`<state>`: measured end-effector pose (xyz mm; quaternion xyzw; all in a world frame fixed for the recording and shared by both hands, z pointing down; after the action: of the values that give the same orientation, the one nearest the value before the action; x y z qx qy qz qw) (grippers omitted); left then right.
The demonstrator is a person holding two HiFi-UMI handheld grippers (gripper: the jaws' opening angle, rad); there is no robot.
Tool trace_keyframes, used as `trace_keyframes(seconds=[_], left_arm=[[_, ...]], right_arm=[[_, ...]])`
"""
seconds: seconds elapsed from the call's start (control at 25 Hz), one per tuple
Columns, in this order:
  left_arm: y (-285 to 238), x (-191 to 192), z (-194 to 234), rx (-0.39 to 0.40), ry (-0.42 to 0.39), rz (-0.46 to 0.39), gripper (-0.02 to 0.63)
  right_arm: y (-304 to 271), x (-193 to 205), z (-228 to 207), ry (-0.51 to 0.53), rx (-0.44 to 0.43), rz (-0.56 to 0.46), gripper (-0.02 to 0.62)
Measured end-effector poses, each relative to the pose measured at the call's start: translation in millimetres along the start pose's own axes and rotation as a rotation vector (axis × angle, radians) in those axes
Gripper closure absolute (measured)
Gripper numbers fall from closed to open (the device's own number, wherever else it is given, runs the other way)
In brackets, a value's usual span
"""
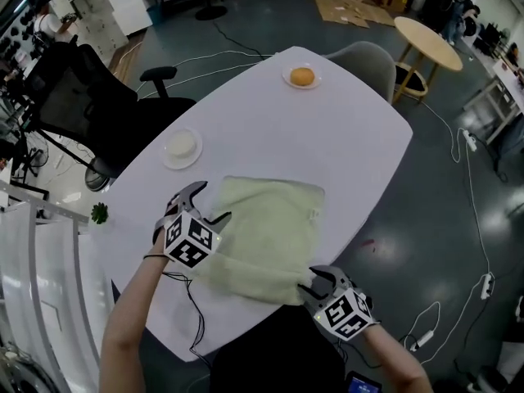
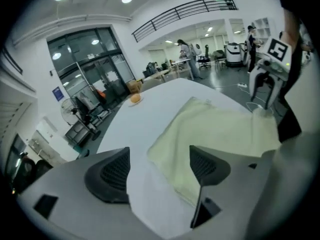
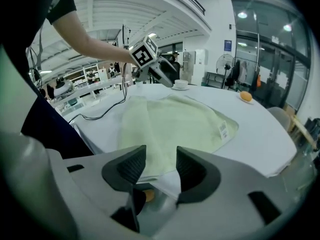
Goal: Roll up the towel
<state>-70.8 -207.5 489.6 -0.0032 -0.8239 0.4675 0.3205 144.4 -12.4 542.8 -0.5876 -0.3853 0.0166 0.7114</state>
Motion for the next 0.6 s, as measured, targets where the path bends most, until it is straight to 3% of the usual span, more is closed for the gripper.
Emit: trace_keyframes(seconds=[0.16,0.44,0.6], left_arm=[[38,34,-45,0.142,-0.106,0.046,0.226],[77,90,-99,0.315,-0.159,0.072,0.225],[84,119,-122,0.357,-0.261,0.127,0.222]], right_arm=[[0,1,23,0.046,-0.003,0.017,0.367],[-3,1,56,0.101,0.006,0.045,0.324],[-8,7,75,0.135,0.034,0.07,0.319]])
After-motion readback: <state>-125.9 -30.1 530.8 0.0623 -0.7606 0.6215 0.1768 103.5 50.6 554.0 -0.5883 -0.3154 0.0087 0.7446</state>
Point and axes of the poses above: the fingertips, and each gripper's own axes: y backward along the fingers, z to its left, x out of its underside, the point moved 4 cm from there along y, backward along the fingers, and after that the axes turned 10 degrees about z, right-handed, at the moved point
